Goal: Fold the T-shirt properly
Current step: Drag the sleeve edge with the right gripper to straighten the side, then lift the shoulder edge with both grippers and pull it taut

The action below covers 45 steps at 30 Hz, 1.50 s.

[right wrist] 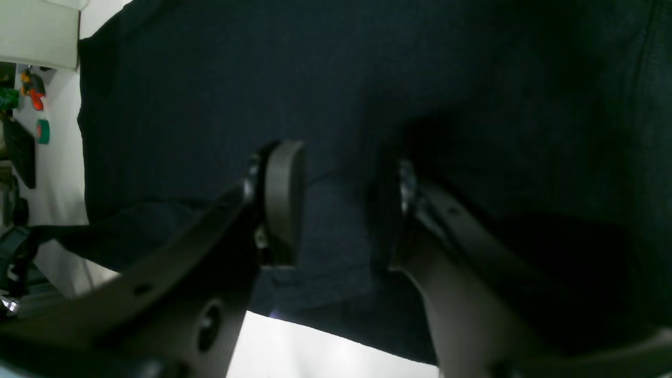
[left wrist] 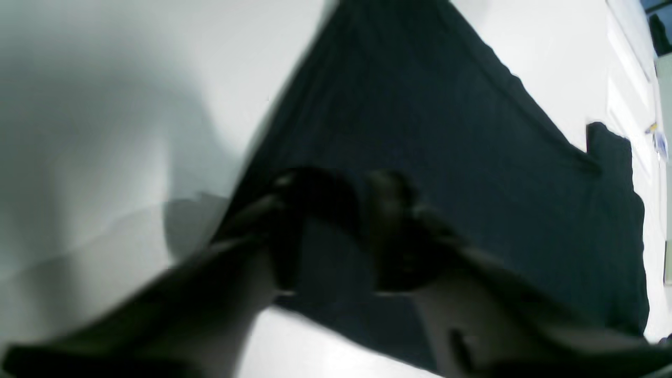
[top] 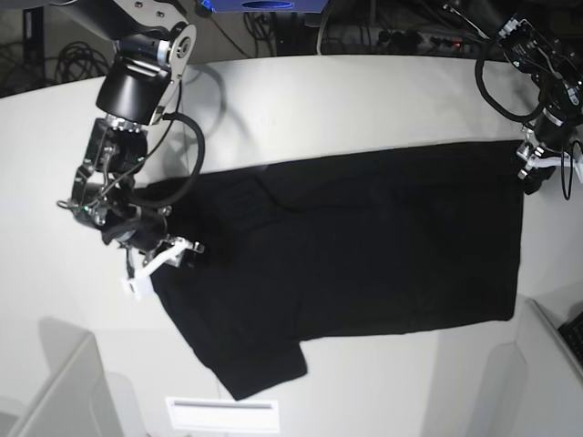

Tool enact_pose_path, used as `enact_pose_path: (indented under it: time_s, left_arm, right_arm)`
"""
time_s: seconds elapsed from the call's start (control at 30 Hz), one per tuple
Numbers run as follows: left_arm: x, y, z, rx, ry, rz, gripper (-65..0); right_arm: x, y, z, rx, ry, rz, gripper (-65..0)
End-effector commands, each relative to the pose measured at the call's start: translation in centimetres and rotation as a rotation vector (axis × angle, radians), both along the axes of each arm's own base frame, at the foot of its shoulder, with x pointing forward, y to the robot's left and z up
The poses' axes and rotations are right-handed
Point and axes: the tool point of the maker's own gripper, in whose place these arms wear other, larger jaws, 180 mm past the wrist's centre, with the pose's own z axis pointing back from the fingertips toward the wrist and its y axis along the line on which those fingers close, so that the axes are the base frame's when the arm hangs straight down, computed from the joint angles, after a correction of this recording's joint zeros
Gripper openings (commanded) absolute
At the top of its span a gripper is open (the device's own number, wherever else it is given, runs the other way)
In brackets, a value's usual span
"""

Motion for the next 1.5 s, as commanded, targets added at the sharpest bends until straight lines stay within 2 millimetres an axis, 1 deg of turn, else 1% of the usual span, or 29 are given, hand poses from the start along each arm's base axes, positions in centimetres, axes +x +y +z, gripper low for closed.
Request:
enact_pose_path:
  time_s: [0.0,0.03,0.07,0.1,0.13,0.17,0.2,0.27,0.33,0.37,0.43,0.47,0.57,0.63,0.73,0.8,0.87,0.93,1.03,1.1,1.17,1.33,1.4,1.47]
  left_arm:
    - [0.7,0.8,1.7,0.036,-0.049,-0.005,-36.0]
    - [0.7,1.0,1.9,0.040,-0.052,-0.005,-31.3]
    - [1.0,1.0,2.2,0.043,-0.062,-0.007,-28.0]
    - [1.3,1.0,2.5,0.046,-0.073,-0.007,-25.2]
    - [1.4,1.0,2.7,0.050,-0.077,-0.007,-23.7]
    - [1.3,1.3,3.0,0.055,-0.084,0.000,-23.0]
    - [1.3,1.5,3.6,0.069,-0.096,0.007,-23.0]
    - [1.1,1.7,4.7,0.105,-0.111,0.006,-23.0]
    - [0.2,1.4,5.3,0.139,-0.102,-0.004,-23.0]
    - [-0.3,1.4,5.4,0.156,-0.089,-0.009,-23.0]
    - [-1.4,1.2,5.0,0.168,-0.059,-0.017,-23.0]
    - [-2.0,1.2,4.4,0.166,-0.037,-0.018,-23.0]
    - [-3.8,1.3,2.5,0.146,0.027,-0.018,-23.0]
    - [-4.7,1.1,1.4,0.141,0.056,-0.047,-23.0]
    - [-5.9,0.9,-0.5,0.123,0.098,-0.079,-23.0]
    - [-6.4,1.1,-1.3,0.113,0.102,-0.065,-23.0]
    - [-6.8,1.6,-1.6,0.121,0.084,-0.038,-23.0]
    - [-7.1,2.0,-1.9,0.126,0.074,-0.018,-23.0]
    - [-7.3,2.1,-2.1,0.121,0.076,-0.013,-23.0]
    - [-7.4,2.1,-2.6,0.103,0.080,-0.005,-23.0]
    - [-7.6,2.1,-3.3,0.082,0.089,0.003,-23.0]
    - [-7.3,2.1,-4.0,0.061,0.088,0.014,-23.0]
    - [-6.7,2.2,-3.9,0.053,0.074,0.018,-23.0]
    - [-6.3,2.2,-4.1,0.041,0.067,0.022,-23.0]
  right_arm:
    - [1.8,-0.4,2.1,0.020,-0.071,-0.040,-42.3]
    - [2.0,-0.7,2.2,0.026,-0.075,-0.070,-42.2]
    - [2.3,-1.0,2.3,0.029,-0.083,-0.097,-42.2]
    - [2.4,-1.3,2.4,0.028,-0.090,-0.113,-42.2]
    - [2.5,-1.7,2.6,0.023,-0.101,-0.123,-42.2]
    - [2.6,-2.1,3.1,0.015,-0.118,-0.131,-42.3]
    - [2.3,-2.3,3.1,0.006,-0.125,-0.135,-42.5]
    - [1.9,-2.8,4.4,-0.020,-0.172,-0.146,-42.6]
    - [0.9,-3.5,5.9,-0.050,-0.234,-0.174,-42.8]
    - [0.3,-4.0,6.5,-0.059,-0.248,-0.212,-42.8]
    - [-1.4,-5.2,6.5,-0.065,-0.234,-0.307,-42.8]
    - [-2.3,-5.8,6.5,-0.063,-0.221,-0.364,-42.5]
    - [-5.7,-6.8,5.2,-0.066,-0.164,-0.468,-41.3]
    - [-7.5,-6.7,4.0,-0.065,-0.129,-0.492,-37.2]
    - [-9.7,-6.3,1.9,-0.064,-0.064,-0.504,-31.8]
    - [-10.6,-6.1,0.4,-0.061,-0.017,-0.505,-30.8]
    - [-10.9,-6.2,-1.3,-0.056,0.031,-0.513,-30.8]
    - [-10.8,-7.5,-2.3,-0.051,0.044,-0.562,-30.8]
    - [-10.9,-8.6,-4.0,-0.047,0.077,-0.606,-30.6]
    - [-10.8,-8.6,-5.0,-0.042,0.097,-0.614,-30.5]
    - [-10.4,-8.6,-5.2,-0.036,0.094,-0.619,-30.5]
    - [-9.4,-8.3,-4.8,-0.029,0.074,-0.612,-30.6]
    - [-8.9,-8.5,-4.4,-0.027,0.062,-0.617,-30.6]
    - [-8.8,-8.5,-4.5,-0.025,0.064,-0.618,-30.6]
